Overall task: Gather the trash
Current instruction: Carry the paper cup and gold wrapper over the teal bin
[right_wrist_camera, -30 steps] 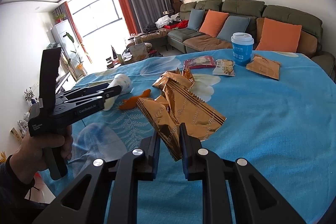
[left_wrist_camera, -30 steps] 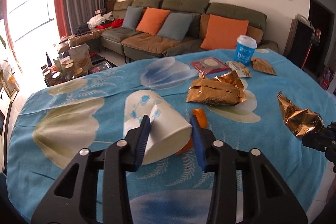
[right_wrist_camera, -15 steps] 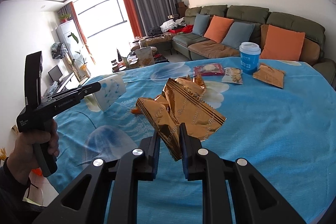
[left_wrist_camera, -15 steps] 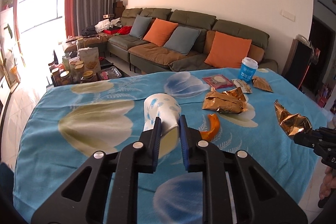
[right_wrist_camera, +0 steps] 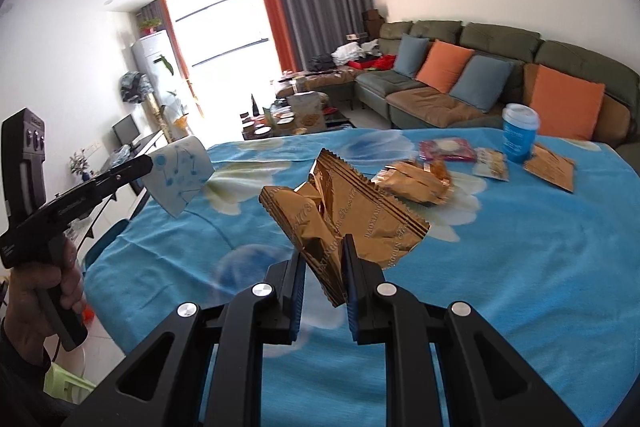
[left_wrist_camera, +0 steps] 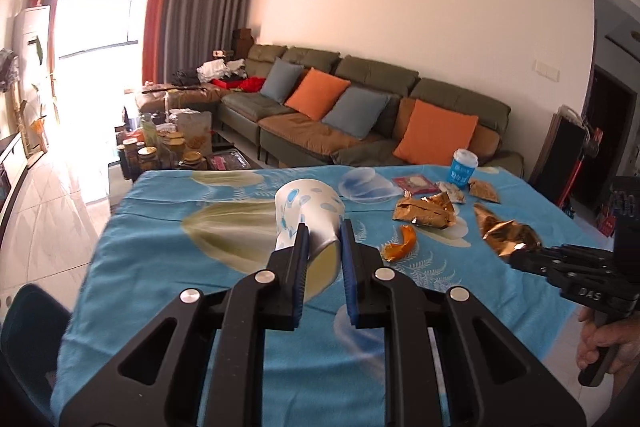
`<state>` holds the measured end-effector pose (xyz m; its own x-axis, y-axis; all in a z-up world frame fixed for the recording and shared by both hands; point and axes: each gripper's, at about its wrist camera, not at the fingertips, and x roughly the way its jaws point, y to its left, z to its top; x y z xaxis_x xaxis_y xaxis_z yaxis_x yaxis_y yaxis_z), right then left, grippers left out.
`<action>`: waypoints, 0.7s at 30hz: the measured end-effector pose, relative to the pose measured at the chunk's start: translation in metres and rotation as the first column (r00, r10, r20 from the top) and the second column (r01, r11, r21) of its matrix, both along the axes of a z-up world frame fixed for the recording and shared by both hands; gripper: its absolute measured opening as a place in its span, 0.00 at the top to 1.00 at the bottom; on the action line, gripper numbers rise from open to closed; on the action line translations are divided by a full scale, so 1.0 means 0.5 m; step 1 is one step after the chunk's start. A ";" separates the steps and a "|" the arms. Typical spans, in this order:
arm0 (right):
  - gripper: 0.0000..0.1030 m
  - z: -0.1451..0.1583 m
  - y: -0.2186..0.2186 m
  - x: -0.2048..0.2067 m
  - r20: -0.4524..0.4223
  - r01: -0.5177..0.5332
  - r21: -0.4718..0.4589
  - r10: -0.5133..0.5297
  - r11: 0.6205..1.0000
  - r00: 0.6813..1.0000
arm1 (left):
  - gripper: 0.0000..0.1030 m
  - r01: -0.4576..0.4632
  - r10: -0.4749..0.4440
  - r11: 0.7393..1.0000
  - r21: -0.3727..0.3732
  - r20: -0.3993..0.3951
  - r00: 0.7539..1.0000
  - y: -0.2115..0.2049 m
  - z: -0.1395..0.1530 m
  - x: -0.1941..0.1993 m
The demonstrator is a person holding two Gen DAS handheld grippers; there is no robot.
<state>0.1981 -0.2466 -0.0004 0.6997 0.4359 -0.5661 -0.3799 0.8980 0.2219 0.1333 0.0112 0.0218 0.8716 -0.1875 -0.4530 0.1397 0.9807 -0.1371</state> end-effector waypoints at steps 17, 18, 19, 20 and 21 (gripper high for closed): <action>0.84 0.074 0.280 -0.052 0.074 -0.279 -0.023 0.280 0.960 0.957 | 0.85 -0.241 0.243 0.970 -0.037 0.077 0.967 0.238 0.049 -0.241; 0.84 0.079 0.297 -0.056 0.077 -0.296 -0.024 0.297 0.955 0.952 | 0.85 -0.259 0.261 0.965 -0.037 0.081 0.962 0.251 0.052 -0.254; 0.84 0.083 0.315 -0.058 0.080 -0.312 -0.026 0.313 0.950 0.946 | 0.85 -0.280 0.283 0.959 -0.040 0.085 0.955 0.271 0.055 -0.273; 0.84 0.087 0.339 -0.062 0.084 -0.334 -0.030 0.335 0.942 0.938 | 0.85 -0.298 0.301 0.953 -0.043 0.088 0.950 0.288 0.057 -0.287; 0.84 0.091 0.356 -0.064 0.087 -0.351 -0.030 0.352 0.936 0.932 | 0.85 -0.319 0.322 0.947 -0.043 0.091 0.942 0.304 0.059 -0.301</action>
<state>0.1659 -0.0685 0.0450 0.5508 0.6561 -0.5159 -0.6897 0.7059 0.1614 -0.0172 0.1630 0.0514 0.9268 0.0974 -0.3628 -0.1672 0.9718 -0.1661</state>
